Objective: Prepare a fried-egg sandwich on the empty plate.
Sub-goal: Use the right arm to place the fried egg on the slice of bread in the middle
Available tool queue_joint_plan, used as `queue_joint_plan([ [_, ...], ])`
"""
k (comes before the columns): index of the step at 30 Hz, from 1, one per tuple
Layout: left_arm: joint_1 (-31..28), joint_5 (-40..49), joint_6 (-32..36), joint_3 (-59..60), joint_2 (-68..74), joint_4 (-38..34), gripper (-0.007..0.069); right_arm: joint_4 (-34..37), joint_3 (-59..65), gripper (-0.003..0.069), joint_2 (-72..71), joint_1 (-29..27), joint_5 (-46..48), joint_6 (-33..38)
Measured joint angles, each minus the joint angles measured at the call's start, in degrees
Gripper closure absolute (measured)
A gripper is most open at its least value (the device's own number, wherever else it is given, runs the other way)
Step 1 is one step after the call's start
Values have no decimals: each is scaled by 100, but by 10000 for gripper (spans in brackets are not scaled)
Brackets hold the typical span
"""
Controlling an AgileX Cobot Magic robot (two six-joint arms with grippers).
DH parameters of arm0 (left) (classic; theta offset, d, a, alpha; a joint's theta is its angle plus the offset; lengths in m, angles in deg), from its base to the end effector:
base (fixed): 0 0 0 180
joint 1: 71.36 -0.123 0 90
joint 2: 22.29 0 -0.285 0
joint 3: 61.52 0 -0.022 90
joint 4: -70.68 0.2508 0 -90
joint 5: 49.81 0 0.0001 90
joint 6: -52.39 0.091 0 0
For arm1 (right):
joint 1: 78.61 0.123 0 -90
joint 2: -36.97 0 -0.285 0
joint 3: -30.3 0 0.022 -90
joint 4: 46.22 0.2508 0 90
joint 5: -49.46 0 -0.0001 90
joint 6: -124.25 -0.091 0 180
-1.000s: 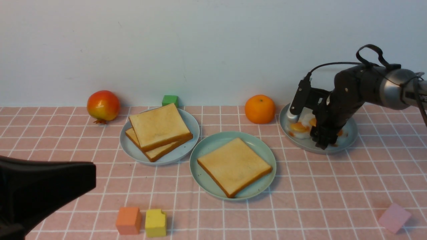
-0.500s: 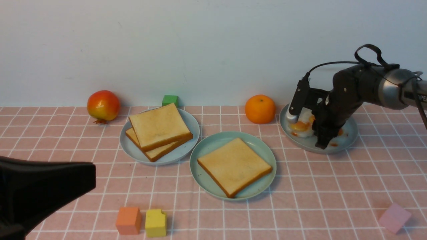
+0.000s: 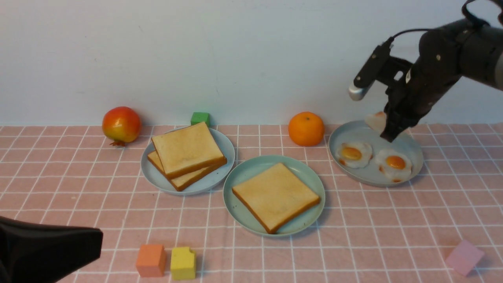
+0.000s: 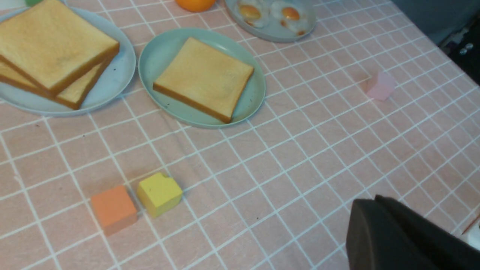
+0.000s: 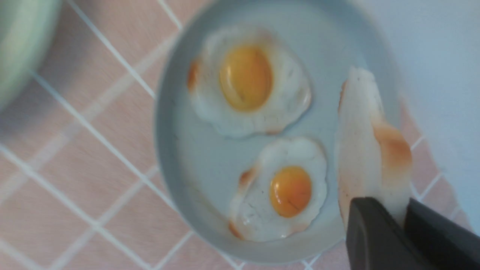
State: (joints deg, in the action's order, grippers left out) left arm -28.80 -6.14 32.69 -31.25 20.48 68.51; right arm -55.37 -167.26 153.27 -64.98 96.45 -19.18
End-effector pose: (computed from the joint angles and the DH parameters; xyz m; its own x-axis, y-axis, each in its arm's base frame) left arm 0.0761 -0.0731 0.3698 -0.5598 0.0217 -0.8283 0.5261 0.7816 -0.3351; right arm 0.4192 0.0908 0.2877 -0.4708 -0.8091 -0.3517 -0.6682 0.5874 -0.4566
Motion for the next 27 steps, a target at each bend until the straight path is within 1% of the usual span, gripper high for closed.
queue_joint_plan([
  [2, 0, 32, 0, 0, 0, 84, 613, 0, 0, 581, -199, 168, 75, -145],
  [3, 0, 51, 0, 0, 0, 218, 613, 0, 0, 581, -482, 530, 275, -486],
  [5, 0, 50, 0, 0, 0, 322, 613, 5, 125, 581, -788, 1017, 403, -853],
  [6, 0, 50, 0, 0, 0, 322, 613, 5, 149, 581, -809, 1069, 413, -929],
  [7, 0, 56, 2, 0, 0, 388, 613, 17, 353, 581, -920, 1442, 421, -1230],
  [8, 0, 63, 2, 0, 0, 389, 613, 17, 425, 581, -940, 1604, 410, -1321],
  [9, 0, 63, 12, 0, 0, 393, 613, -25, 730, 581, -958, 1920, 317, -1581],
  [10, 0, 74, 14, 0, 0, 412, 613, -157, 1036, 581, -935, 2224, 152, -1812],
  [12, 0, 87, 14, 0, 0, 418, 613, -629, 1412, 581, -826, 2579, -213, -2192],
  [13, 0, 87, 14, 0, 0, 417, 613, -1062, 1655, 581, -730, 2815, -470, -2523],
  [14, 0, 87, 14, 0, 0, 417, 613, -1474, 1756, 581, -647, 2921, -661, -2773],
  [15, 0, 87, 16, 0, 0, 417, 613, -1736, 1827, 581, -603, 3007, -754, -3042],
  [16, 0, 87, 37, 0, 0, 417, 613, -2434, 1900, 581, -482, 3110, -937, -3600],
  [17, 0, 87, 49, 0, 0, 417, 613, -2771, 1914, 581, -419, 3146, -998, -3813],
  [18, 0, 87, 50, 0, 0, 417, 613, -2853, 1912, 581, -405, 3153, -1019, -3953],
  [19, 0, 82, 69, 0, 0, 433, 613, -3533, 1921, 581, -272, 3184, -1230, -4490],
  [20, 0, 82, 68, 0, 0, 433, 613, -3598, 1921, 581, -272, 3184, -1257, -4555],
  [21, 0, 82, 68, 0, 0, 436, 613, -4061, 1921, 581, -134, 3184, -1446, -5071],
  [24, 0, 76, 68, 0, 0, 436, 613, -4560, 1921, 581, 66, 3184, -1542, -5554],
  [27, 0, 77, 68, 0, 0, 436, 613, -4647, 1921, 581, 192, 3184, -1459, -5756],
])
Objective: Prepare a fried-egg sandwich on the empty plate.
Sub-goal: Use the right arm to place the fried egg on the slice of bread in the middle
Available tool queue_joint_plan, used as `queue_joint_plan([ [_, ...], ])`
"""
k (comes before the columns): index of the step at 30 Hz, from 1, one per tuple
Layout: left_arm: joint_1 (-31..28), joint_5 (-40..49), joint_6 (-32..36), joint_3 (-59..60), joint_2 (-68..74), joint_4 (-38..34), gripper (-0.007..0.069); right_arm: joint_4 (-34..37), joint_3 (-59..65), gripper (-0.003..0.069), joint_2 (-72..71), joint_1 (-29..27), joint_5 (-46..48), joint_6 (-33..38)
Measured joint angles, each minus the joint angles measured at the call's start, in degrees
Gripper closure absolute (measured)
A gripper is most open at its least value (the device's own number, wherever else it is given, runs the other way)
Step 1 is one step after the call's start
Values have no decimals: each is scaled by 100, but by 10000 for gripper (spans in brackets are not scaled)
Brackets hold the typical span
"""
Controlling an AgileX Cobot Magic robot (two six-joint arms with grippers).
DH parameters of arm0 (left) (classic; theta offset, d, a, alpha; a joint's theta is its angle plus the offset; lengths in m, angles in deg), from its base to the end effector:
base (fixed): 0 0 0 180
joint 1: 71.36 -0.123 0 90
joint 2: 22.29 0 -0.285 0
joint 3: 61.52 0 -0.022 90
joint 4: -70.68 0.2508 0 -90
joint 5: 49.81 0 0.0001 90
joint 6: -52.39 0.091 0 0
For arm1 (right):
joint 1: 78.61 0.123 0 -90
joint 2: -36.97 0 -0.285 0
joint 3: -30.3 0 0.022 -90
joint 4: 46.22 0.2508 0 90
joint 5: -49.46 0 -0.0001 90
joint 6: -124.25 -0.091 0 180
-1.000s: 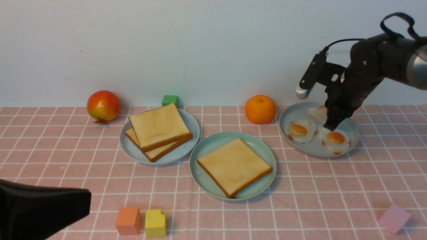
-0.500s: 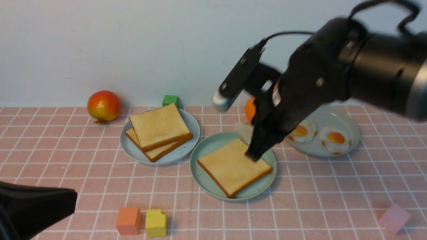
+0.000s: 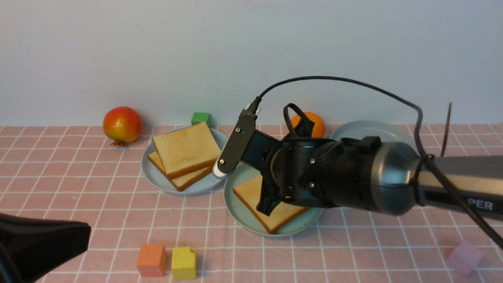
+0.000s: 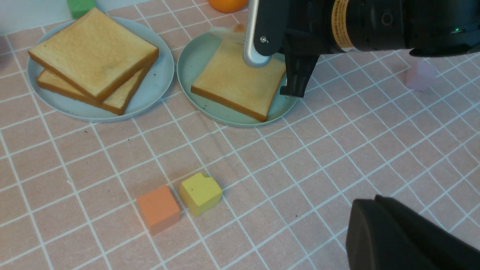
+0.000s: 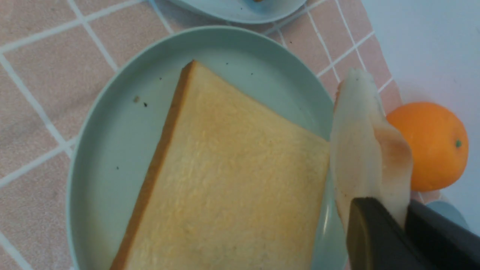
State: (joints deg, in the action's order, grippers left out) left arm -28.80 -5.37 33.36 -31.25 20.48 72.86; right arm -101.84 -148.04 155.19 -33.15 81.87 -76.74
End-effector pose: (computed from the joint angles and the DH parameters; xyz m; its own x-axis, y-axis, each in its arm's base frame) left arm 0.0789 -0.0692 0.3687 -0.5218 0.0716 -0.8501 0.5263 0.8112 -0.2547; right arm 0.3205 0.2682 0.2061 -0.2437 -0.8867 -0.3930 -0.6465 0.4505 -0.6157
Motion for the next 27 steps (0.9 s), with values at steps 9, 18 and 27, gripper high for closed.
queue_joint_plan([
  [9, 0, 80, 7, 0, 0, -27, 613, 980, 3, 581, -26, 118, 814, 561],
  [18, 0, 91, 14, 0, 0, -97, 613, 1001, 3, 581, -1, 169, 682, 744],
  [27, 0, 206, 19, 0, 0, -149, 613, 658, 3, 581, 178, 169, 574, 744],
])
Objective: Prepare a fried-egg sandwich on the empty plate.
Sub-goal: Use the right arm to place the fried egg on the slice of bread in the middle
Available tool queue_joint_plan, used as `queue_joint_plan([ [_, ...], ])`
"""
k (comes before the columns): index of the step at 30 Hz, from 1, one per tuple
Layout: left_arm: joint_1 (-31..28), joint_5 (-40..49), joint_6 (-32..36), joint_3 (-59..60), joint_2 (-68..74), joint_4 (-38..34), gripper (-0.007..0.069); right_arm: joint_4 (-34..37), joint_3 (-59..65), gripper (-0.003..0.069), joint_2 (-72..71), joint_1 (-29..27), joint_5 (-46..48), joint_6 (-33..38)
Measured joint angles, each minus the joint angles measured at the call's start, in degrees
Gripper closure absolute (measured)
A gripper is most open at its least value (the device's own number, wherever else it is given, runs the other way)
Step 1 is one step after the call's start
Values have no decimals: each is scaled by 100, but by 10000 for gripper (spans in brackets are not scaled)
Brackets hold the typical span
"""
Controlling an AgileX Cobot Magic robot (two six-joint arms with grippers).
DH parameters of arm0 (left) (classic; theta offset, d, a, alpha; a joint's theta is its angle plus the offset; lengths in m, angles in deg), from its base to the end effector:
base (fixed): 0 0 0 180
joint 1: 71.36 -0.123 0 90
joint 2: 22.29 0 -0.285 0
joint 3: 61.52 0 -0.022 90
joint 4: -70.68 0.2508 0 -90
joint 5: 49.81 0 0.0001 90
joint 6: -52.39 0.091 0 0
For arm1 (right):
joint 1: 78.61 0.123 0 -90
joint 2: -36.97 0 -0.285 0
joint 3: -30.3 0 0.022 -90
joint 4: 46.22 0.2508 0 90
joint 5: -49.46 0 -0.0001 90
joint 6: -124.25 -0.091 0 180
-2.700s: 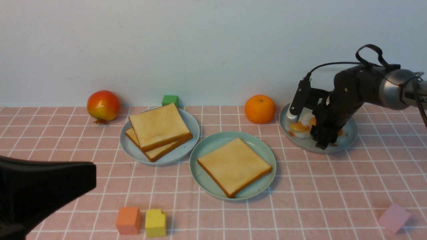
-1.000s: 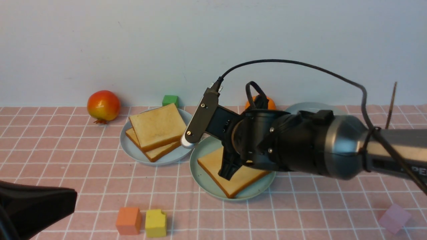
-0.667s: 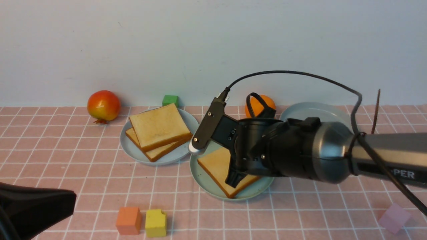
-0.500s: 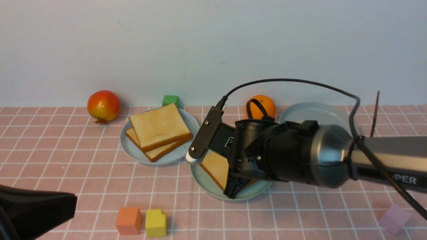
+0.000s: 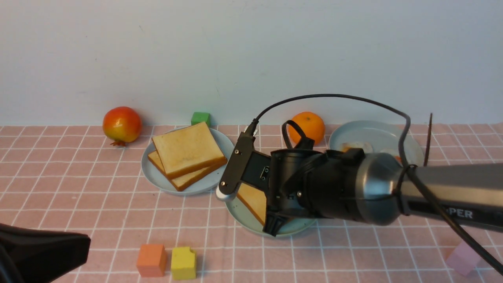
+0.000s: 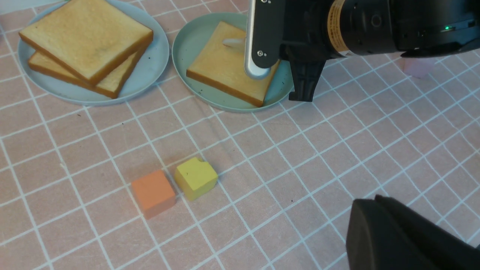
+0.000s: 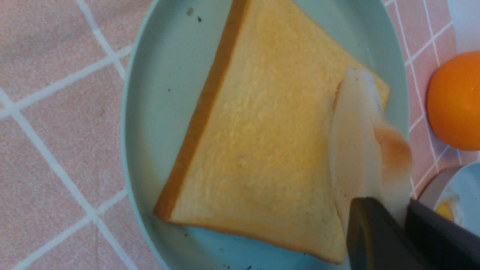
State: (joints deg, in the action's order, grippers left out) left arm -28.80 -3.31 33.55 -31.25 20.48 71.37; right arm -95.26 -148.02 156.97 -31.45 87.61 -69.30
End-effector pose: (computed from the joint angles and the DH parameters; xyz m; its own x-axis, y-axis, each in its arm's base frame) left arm 0.0767 -0.0693 0.3658 -0.5560 0.0828 -0.8271 0.5222 0.8090 -0.2700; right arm 0.3092 0.2710 0.1879 -0.2789 -0.9240 -0.2617 -0.7046 0.3820 -0.5980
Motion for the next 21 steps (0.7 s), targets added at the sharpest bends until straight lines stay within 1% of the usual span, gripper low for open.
queue_joint_plan([
  [6, 0, 7, 6, 0, 0, -68, 613, -173, 0, 573, 130, 0, -1, -54],
  [11, 0, 33, 12, 0, 0, -68, 613, -191, 0, 531, 130, 59, 46, -217],
  [12, 0, 66, 12, 0, 0, -68, 613, -118, 0, 481, 136, 98, 98, -239],
  [13, 0, 80, 12, 0, 0, -68, 613, -118, 0, 474, 136, 97, 98, -245],
  [14, 0, 105, 12, 0, 0, -68, 613, -11, 0, 411, 136, 127, 136, -258],
  [17, 0, 122, 12, 0, 0, -68, 613, 159, 0, 278, 136, 188, 210, -262],
  [18, 0, 126, 12, 0, 0, -68, 613, 212, 0, 248, 136, 201, 230, -262],
  [20, 0, 138, 12, 0, 0, -68, 613, 410, 0, 124, 103, 268, 263, -262],
  [21, 0, 138, 12, 0, 0, -68, 613, 486, 0, 91, 61, 301, 283, -262],
])
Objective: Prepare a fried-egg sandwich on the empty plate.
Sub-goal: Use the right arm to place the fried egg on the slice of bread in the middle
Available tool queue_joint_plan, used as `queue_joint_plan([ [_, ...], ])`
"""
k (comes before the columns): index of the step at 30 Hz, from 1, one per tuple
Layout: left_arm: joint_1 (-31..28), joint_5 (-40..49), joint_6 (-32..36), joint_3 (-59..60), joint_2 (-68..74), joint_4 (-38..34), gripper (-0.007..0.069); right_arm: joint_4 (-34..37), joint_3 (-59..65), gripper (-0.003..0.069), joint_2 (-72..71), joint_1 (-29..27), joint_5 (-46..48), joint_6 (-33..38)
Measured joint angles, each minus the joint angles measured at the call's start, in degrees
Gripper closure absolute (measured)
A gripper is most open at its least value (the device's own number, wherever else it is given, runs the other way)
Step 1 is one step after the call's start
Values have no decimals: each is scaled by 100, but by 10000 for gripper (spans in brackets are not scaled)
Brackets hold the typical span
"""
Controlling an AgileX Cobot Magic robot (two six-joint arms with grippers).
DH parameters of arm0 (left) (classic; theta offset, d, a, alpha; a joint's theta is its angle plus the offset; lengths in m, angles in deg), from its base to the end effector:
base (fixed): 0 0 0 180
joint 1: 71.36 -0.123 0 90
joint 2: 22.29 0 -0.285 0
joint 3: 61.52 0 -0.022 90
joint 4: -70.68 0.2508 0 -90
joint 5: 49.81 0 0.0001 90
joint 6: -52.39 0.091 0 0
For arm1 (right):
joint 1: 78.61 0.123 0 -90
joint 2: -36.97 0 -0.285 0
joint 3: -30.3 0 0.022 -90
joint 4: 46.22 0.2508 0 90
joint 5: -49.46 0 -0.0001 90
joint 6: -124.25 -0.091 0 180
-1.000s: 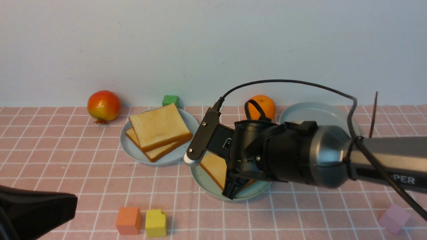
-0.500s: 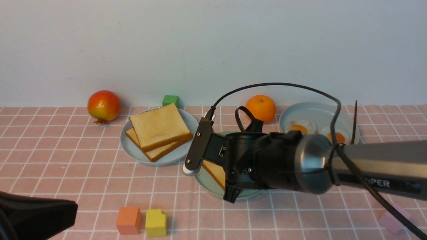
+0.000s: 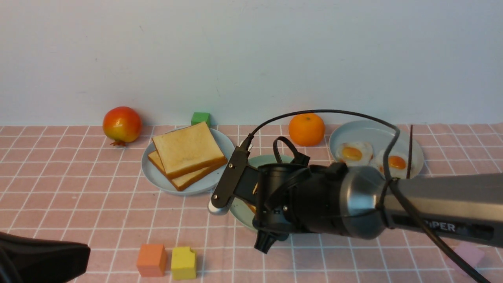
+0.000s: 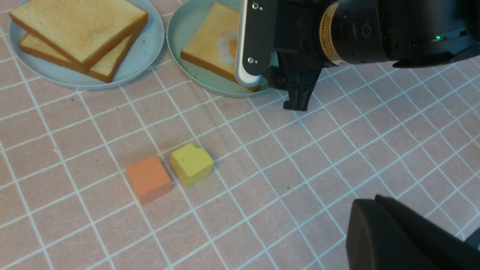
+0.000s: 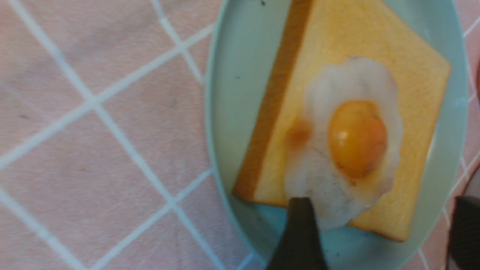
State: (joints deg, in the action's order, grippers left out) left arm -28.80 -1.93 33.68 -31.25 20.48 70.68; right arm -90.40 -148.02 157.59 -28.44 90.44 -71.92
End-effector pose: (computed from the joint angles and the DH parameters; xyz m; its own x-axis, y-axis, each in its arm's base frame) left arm 0.0753 -0.0692 0.3639 -0.5754 0.0929 -0.8126 0.5192 0.8091 -0.2752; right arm 0.2908 0.2836 0.1799 -0.3507 -0.8976 -0.2670 -0.7201 0.4408 -0.5359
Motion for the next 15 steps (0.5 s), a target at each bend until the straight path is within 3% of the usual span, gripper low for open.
queue_joint_plan([
  [4, 0, 0, -17, 0, 0, -36, 613, 216, 7, 6, -417, 176, 180, 0],
  [8, 0, 5, -32, 19, 20, -288, 613, 489, 7, 16, -1221, 480, 632, 0],
  [13, 0, 87, -86, -26, 538, -264, 613, 833, 7, 156, -2339, 873, 1675, 5],
  [15, 0, 93, -62, -267, 1368, -54, 613, 1234, 7, 300, -3150, 992, 2518, 5],
])
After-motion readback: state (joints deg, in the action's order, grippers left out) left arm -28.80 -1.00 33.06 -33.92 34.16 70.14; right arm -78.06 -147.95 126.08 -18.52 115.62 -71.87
